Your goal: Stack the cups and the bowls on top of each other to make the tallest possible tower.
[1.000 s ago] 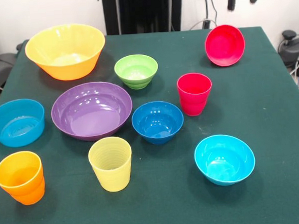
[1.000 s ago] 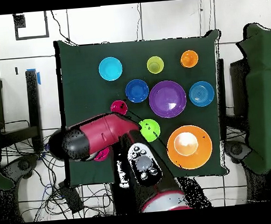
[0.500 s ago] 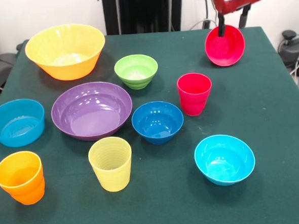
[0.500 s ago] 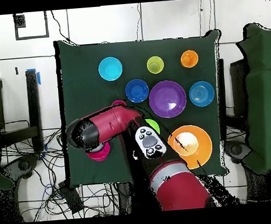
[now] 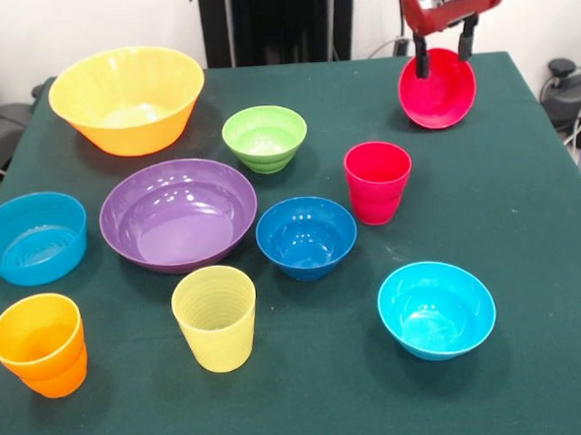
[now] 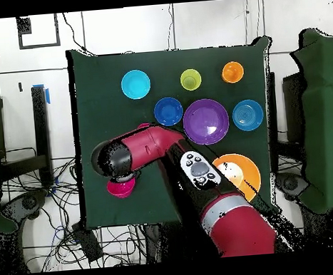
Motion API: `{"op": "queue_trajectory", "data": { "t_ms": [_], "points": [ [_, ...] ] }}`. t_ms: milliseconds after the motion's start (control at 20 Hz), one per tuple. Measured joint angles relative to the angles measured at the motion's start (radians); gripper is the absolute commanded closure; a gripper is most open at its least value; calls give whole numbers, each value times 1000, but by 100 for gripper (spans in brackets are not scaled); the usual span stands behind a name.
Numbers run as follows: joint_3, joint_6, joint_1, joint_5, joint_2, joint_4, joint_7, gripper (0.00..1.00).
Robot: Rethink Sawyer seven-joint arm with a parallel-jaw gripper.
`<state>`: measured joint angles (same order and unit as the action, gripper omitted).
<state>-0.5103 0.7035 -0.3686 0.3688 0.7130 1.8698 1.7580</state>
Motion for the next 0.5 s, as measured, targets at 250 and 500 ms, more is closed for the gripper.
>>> {"op": "queue_trajectory", "data": {
  "t_ms": [250, 500],
  "points": [
    [-20, 0, -20, 0, 0, 0, 0, 0],
    [-33, 0, -27, 1, -1, 0, 0, 0]
  ]
}}
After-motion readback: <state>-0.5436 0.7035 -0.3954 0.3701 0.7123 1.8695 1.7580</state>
